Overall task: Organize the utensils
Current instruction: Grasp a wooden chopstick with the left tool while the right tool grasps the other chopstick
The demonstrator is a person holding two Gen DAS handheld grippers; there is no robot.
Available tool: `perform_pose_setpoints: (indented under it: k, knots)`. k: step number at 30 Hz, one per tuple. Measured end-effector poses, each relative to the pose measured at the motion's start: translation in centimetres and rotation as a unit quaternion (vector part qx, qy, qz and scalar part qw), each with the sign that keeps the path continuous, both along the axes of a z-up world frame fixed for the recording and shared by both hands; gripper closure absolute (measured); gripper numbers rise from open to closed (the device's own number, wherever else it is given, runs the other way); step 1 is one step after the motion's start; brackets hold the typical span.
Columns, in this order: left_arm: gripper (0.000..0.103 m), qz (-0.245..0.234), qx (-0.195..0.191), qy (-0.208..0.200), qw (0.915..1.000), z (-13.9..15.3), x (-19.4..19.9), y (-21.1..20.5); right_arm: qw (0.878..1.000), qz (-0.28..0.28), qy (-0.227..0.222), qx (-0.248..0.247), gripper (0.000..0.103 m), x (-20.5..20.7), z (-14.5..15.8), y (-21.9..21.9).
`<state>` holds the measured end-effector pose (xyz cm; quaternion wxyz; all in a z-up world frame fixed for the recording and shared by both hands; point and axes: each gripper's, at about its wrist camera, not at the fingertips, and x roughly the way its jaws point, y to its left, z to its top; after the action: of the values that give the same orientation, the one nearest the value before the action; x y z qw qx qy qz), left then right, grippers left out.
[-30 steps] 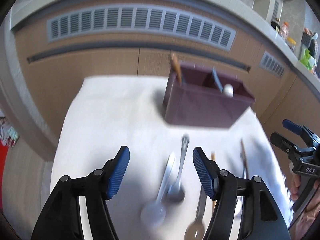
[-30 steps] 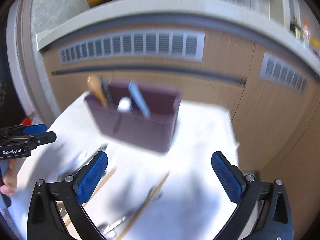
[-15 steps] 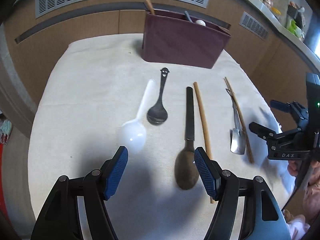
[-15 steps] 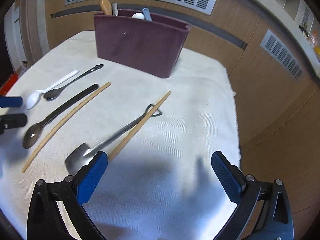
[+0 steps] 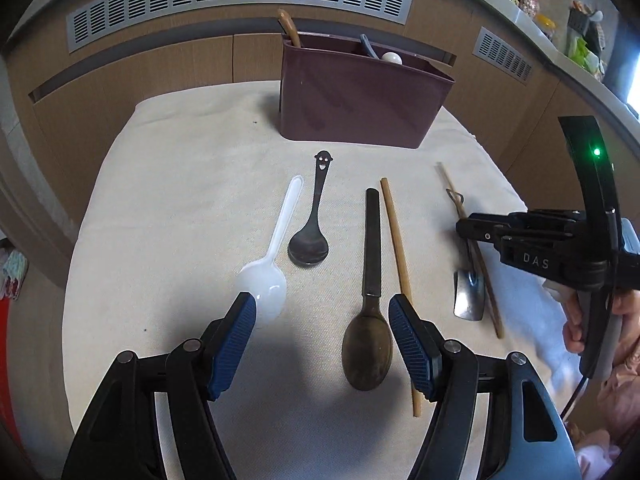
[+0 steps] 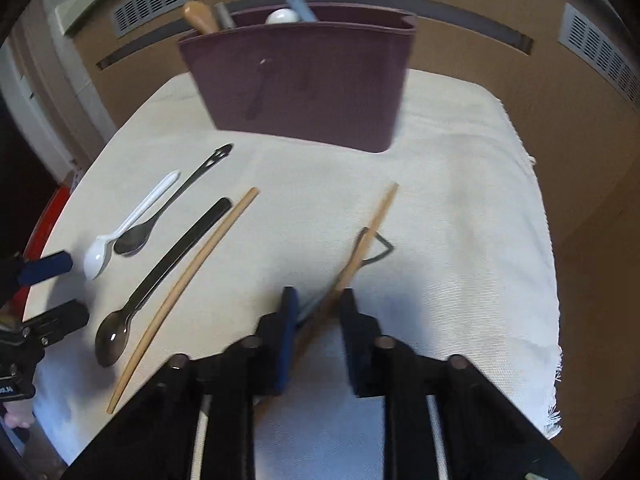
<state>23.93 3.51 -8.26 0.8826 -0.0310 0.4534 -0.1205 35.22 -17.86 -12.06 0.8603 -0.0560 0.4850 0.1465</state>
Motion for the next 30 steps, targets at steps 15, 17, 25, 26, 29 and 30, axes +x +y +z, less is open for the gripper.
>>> perform_pose_setpoints:
  k: [15,17,25,26,29,30]
  knots:
    - [0.076,-0.089,0.003,0.063,0.994,0.2,4.2,-6.0,0.999,-0.035,0.006,0.035,0.098,-2.0,1.3,-5.4]
    - [0.076,-0.097,0.005,0.087,0.9914,0.0,5.4,-6.9,0.999,-0.038,-0.002,0.034,0.098,-2.3,1.3,-5.9]
    - [0.078,-0.12,0.086,0.113,0.9826,-2.0,8.4,-10.3,0.998,-0.034,-0.015,0.053,0.097,-2.9,1.8,-7.1]
    - [0.078,-0.122,0.093,0.108,0.9823,-2.0,8.6,-10.5,0.998,-0.028,-0.015,0.057,0.094,-2.8,1.9,-7.0]
    - [0.088,-0.118,0.097,0.095,0.9837,-1.9,9.1,-10.7,0.997,0.003,-0.013,0.07,0.091,-2.5,2.2,-6.2]
    - [0.096,-0.113,0.096,0.088,0.985,-1.8,9.1,-10.5,0.997,0.01,-0.01,0.073,0.09,-2.2,2.1,-5.8]
